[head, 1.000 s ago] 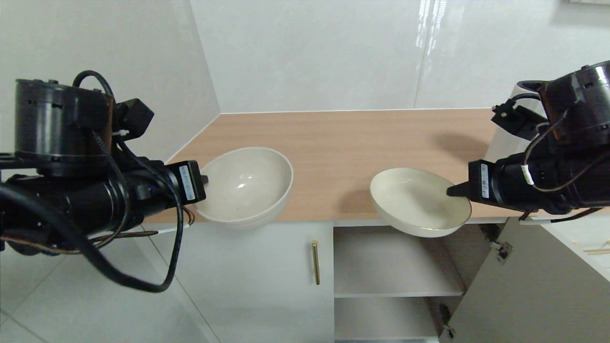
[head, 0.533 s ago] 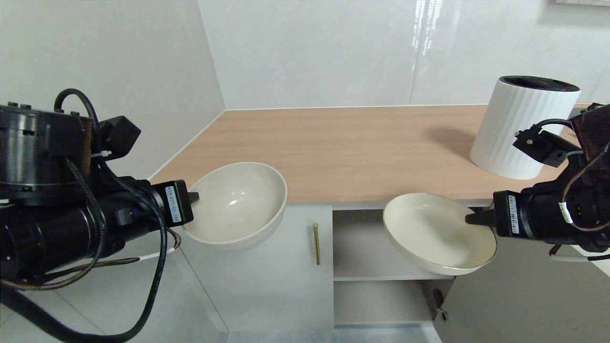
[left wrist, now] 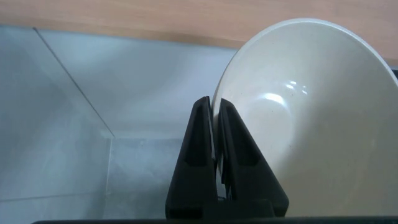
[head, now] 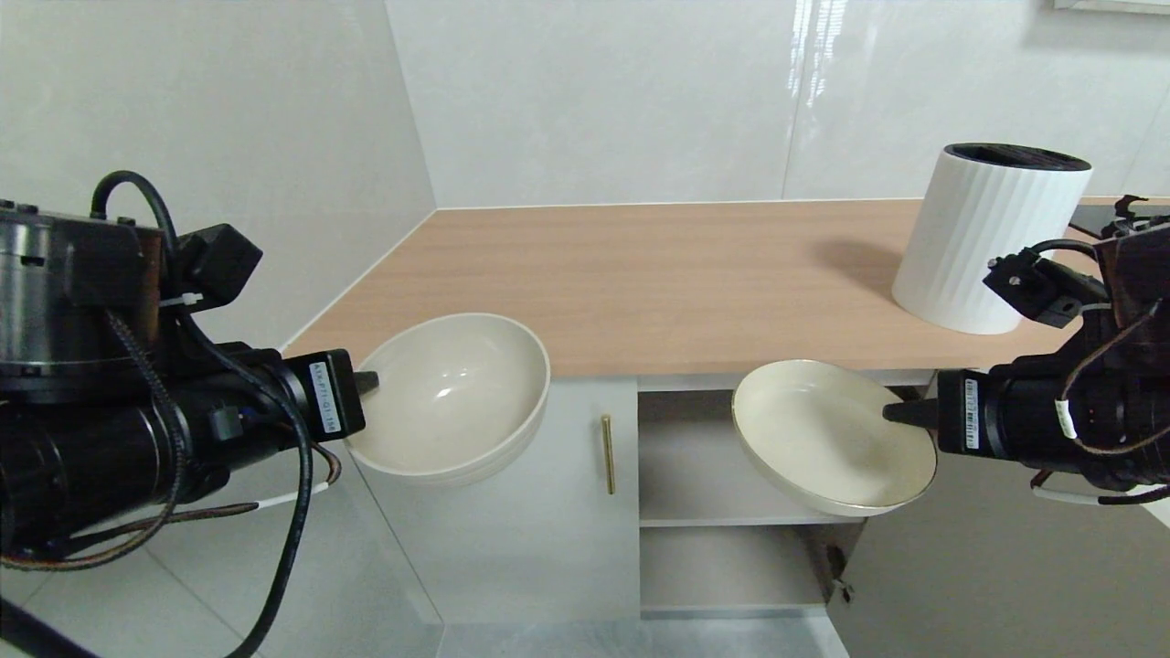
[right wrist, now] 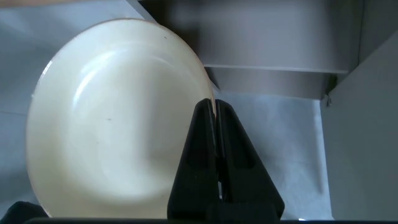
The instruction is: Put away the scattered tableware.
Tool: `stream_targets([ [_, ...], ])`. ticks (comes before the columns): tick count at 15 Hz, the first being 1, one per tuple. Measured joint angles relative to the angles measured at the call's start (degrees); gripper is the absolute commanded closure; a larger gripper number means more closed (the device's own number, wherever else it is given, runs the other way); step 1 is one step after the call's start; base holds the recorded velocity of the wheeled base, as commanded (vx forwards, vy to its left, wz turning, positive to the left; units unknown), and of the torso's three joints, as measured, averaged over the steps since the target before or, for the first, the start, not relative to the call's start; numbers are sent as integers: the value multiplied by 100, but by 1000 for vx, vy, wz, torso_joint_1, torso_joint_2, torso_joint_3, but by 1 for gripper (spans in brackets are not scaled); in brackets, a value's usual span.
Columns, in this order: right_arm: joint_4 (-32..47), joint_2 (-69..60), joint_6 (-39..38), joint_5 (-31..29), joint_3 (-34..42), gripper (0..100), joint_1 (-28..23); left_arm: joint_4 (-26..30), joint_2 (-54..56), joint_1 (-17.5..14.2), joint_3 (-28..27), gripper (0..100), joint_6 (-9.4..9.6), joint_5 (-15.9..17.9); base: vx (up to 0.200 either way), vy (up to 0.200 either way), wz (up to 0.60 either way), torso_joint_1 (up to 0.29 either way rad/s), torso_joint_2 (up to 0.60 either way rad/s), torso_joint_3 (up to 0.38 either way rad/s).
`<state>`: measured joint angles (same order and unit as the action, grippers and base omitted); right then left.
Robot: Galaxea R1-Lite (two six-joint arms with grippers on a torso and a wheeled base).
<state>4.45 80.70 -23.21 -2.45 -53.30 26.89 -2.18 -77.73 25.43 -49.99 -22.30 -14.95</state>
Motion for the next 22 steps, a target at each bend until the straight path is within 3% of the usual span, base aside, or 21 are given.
stream_targets([
  [11, -32, 77, 1, 0, 74, 100, -2, -5, -6, 11, 20, 100, -1, 4, 0, 0, 0, -9, 20, 12],
  [22, -200, 251, 1, -28, 107, 100, -38, 9, -33, 12, 30, 100, -1, 11, 0, 0, 0, -146, 443, 290],
])
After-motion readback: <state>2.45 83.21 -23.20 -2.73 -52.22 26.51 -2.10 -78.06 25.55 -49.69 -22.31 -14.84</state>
